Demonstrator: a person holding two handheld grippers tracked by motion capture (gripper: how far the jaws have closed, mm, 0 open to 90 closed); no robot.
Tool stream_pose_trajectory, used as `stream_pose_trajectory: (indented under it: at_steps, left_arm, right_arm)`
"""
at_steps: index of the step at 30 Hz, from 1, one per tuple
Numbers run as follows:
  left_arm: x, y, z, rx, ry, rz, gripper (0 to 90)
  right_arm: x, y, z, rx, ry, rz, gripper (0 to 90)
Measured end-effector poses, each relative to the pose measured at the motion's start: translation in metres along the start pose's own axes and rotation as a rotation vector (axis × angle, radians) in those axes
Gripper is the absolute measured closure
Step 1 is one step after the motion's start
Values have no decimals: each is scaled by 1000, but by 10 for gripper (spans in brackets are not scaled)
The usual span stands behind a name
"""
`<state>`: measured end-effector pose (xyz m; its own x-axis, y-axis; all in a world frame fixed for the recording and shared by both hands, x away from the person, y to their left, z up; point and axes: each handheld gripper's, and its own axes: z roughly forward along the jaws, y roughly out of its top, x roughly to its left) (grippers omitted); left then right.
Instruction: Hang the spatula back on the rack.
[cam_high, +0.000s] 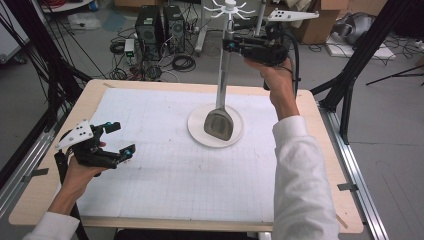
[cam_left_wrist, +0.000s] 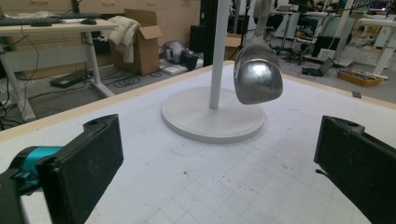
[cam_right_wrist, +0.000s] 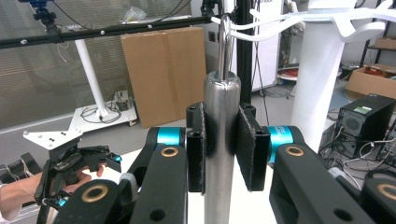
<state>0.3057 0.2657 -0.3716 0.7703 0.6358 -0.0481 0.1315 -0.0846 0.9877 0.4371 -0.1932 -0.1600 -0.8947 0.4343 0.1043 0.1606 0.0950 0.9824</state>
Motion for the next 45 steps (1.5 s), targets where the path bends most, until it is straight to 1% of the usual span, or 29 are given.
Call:
stream_pose_trajectory:
  at_steps: [8, 15, 20, 24, 25, 27, 28, 29, 31, 34, 39, 40, 43, 45]
  left_arm:
    - [0, 0, 0, 3, -4, 1, 17]
    - [0, -1, 0, 6, -3, 0, 17]
    - [1, -1, 0, 8, 1, -2, 17]
    - [1, -1, 0, 8, -1, 0, 17]
    - [1, -1, 0, 5, -1, 3, 17]
    - [1, 0, -1, 7, 0, 8, 17]
    - [1, 0, -1, 7, -1, 9, 17]
    - [1, 0, -1, 7, -2, 8, 17]
    - [1, 0, -1, 9, -4, 3, 17]
    - [1, 0, -1, 3, -3, 3, 17]
    - [2, 0, -1, 7, 0, 4, 17]
    - [2, 0, -1, 5, 0, -1, 17]
    - [3, -1, 0, 10, 0, 3, 17]
    - [2, -1, 0, 11, -3, 2, 17]
  right_arm:
    - [-8, 0, 5, 6, -6, 7, 759]
    - [-11, -2, 7, 7, -5, 13, 758]
    - [-12, -2, 8, 5, -9, 13, 756]
    - [-11, -2, 8, 9, -23, 5, 748]
    - [-10, -2, 7, 9, -28, 4, 740]
    - [-8, -2, 7, -11, -38, 7, 667]
    - [-7, -1, 7, -13, -53, 6, 649]
    - [-7, -1, 6, -5, -58, 7, 650]
    - [-5, -3, 6, 20, -83, -8, 642]
    - [-4, -8, 3, 16, -96, 2, 626]
    - [1, -16, -3, 13, -114, -7, 608]
    - [2, -18, -5, 12, -120, -8, 593]
    - [5, -26, -11, 15, -136, -4, 562]
    - [7, -32, -16, 10, -142, -5, 516]
